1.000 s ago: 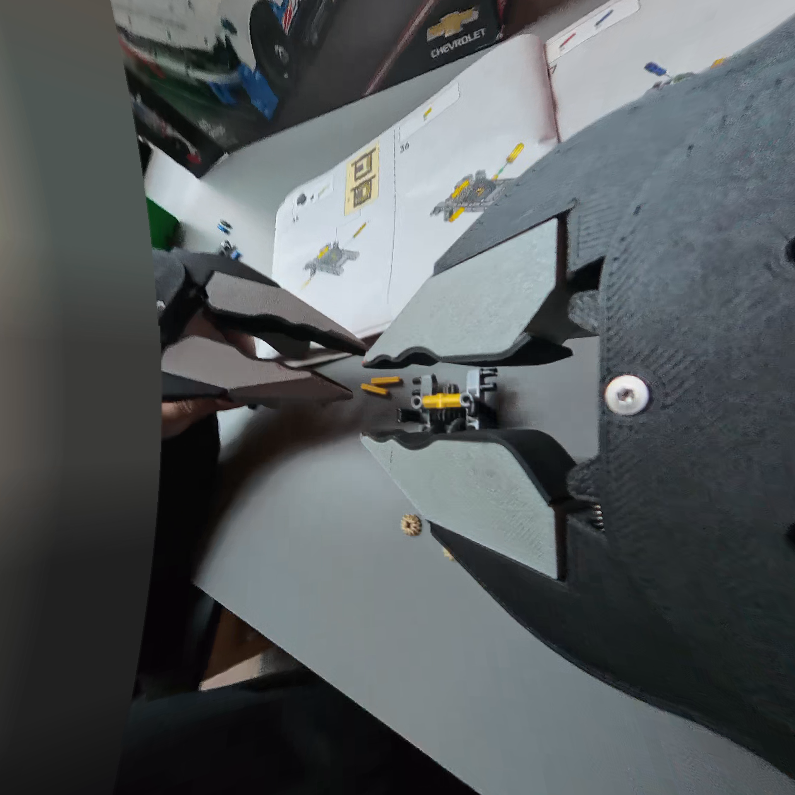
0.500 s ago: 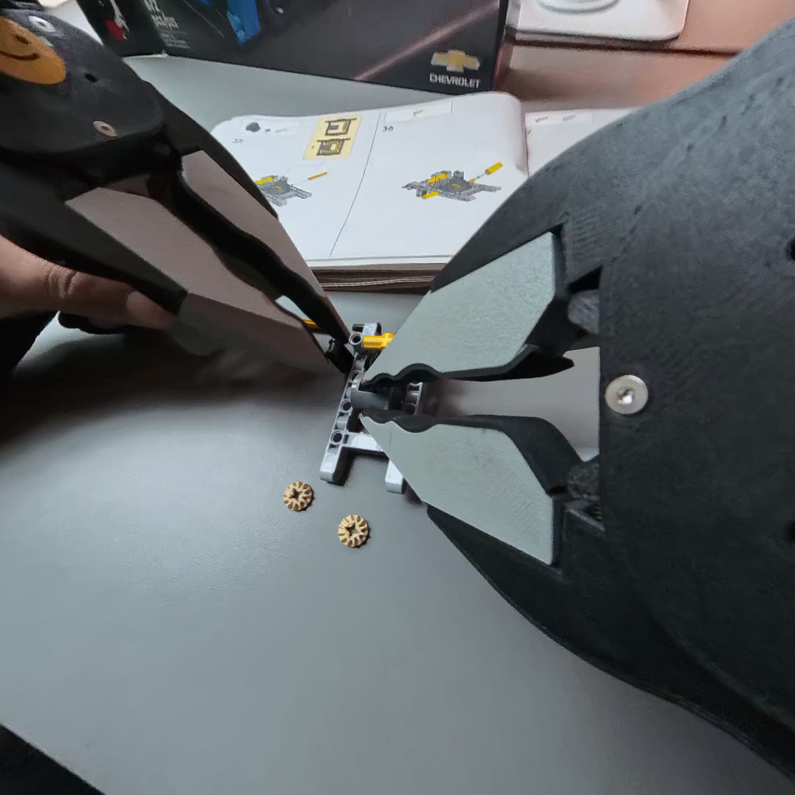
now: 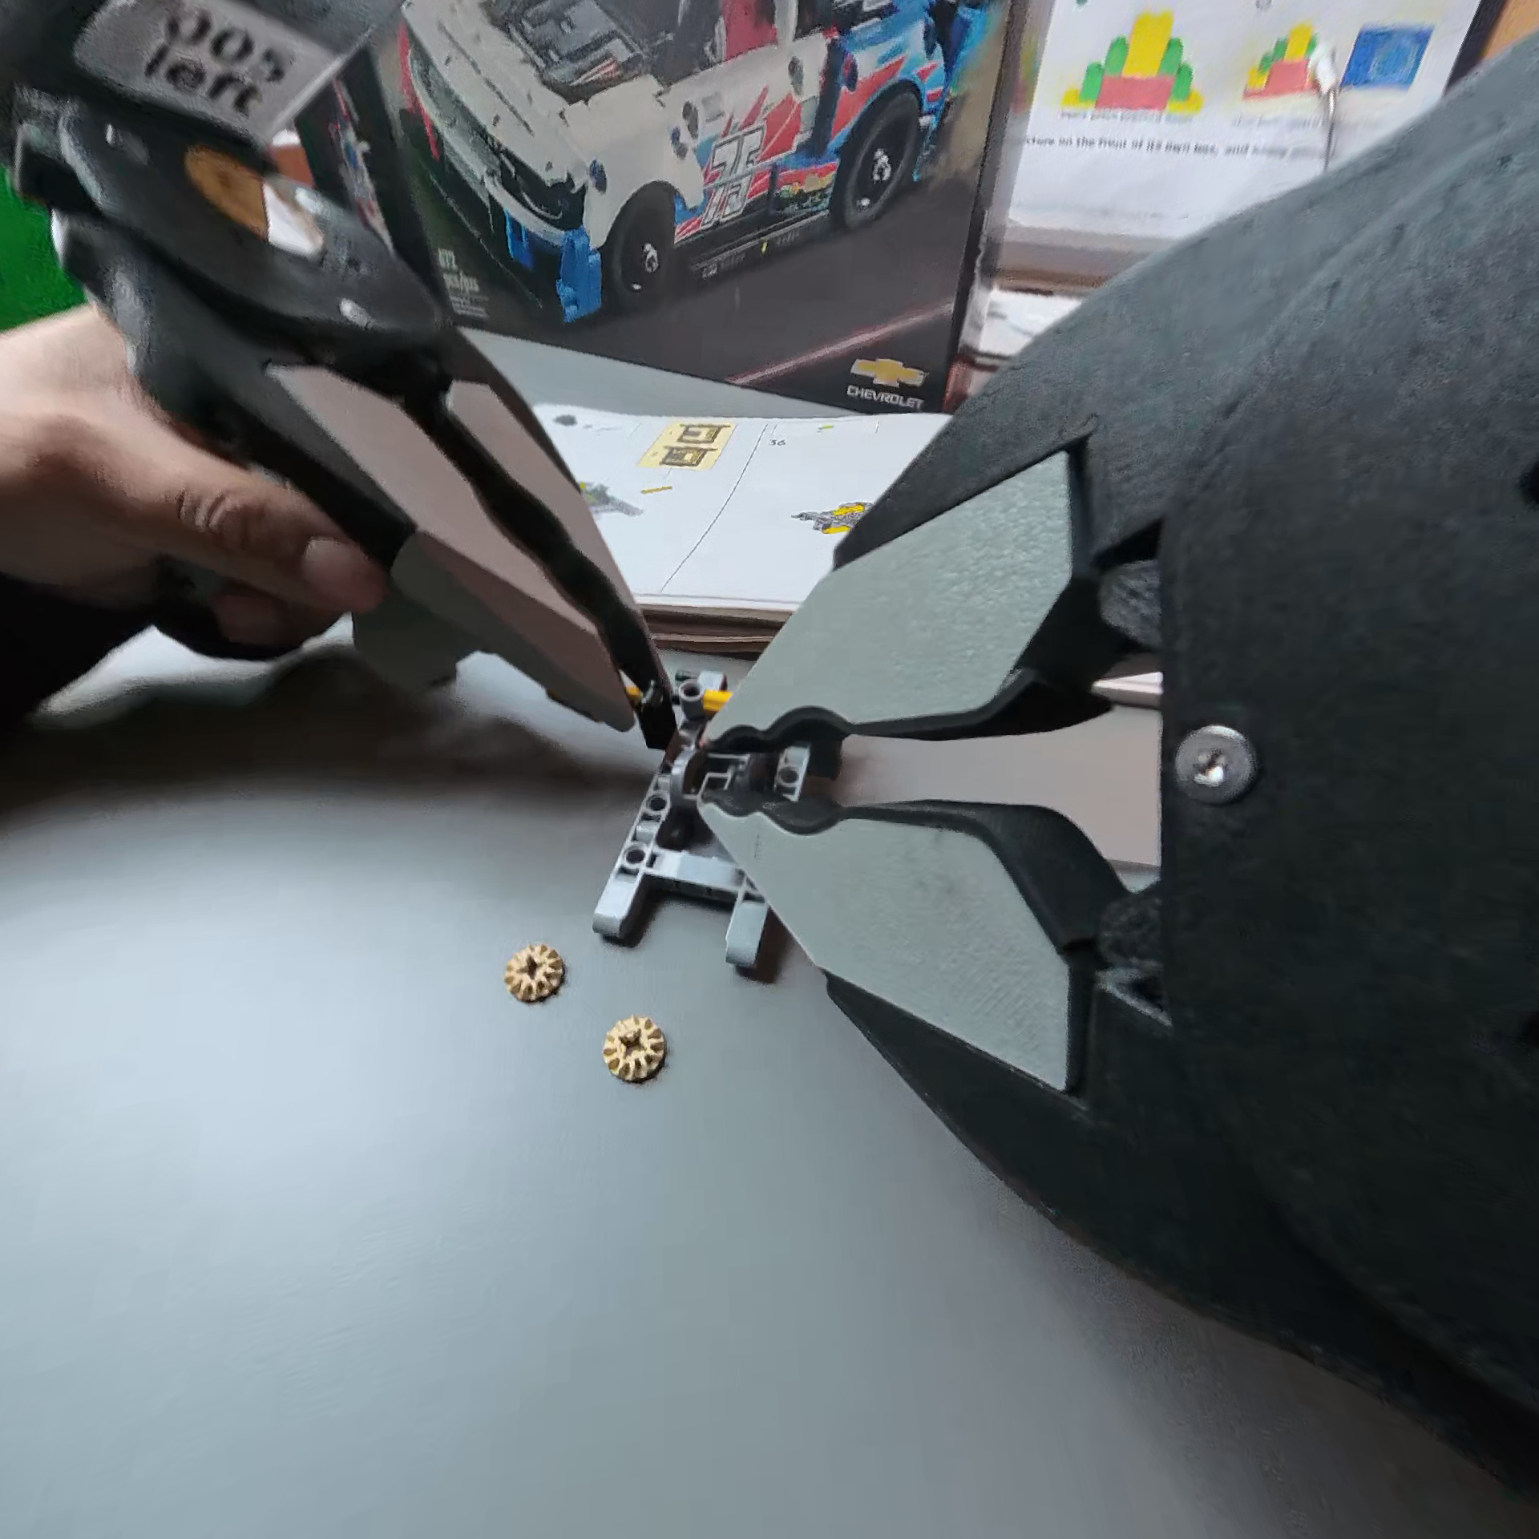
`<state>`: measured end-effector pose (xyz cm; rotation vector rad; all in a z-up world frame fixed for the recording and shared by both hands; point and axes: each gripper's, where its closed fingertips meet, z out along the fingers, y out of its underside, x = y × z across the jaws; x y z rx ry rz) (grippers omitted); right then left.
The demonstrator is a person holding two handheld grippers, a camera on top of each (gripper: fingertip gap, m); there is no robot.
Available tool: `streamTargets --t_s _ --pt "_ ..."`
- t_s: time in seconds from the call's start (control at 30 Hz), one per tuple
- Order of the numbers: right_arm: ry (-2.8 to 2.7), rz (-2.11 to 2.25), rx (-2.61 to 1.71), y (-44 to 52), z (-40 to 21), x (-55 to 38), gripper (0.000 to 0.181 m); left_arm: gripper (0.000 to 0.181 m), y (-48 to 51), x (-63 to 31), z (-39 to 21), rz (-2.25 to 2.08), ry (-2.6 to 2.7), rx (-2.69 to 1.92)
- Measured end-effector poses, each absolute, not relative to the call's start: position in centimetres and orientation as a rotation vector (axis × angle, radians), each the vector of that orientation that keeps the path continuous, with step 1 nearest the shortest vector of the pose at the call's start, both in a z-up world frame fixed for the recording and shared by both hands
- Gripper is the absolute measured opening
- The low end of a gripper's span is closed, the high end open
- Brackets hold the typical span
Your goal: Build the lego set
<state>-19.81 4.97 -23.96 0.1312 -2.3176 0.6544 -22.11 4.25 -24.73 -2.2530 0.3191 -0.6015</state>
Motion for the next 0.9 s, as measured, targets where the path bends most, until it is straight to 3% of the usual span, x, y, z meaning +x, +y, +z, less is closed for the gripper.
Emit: streamTargets --t_s 0.2,0.33,0.43,0.57,0.9 --pt "-2.186 0.996 -0.151 6.8 -20.1 -21.4 0.000 0.016 2.5 -28.0 -21.4 -0.375 0.208 -2.210" --pt "-2.004 1.229 -0.414 9.0 -17.4 -23.5 0.000 0.011 -0.7 -36.4 -19.1 -0.015 -0.088 -2.135" --pt "-1.887 1.378 -0.621 10.8 -16.7 -25.2 0.000 0.015 -2.8 -40.5 -17.9 0.019 -0.350 -2.031" --pt "-1.848 1.506 -0.752 11.7 -16.9 -26.2 0.015 0.018 -3.8 -41.5 -15.9 0.013 -0.413 -1.909" --pt "-1.880 1.460 -0.757 12.4 -18.1 -26.8 0.014 0.020 -3.4 -41.5 -16.6 0.004 -0.432 -1.924"
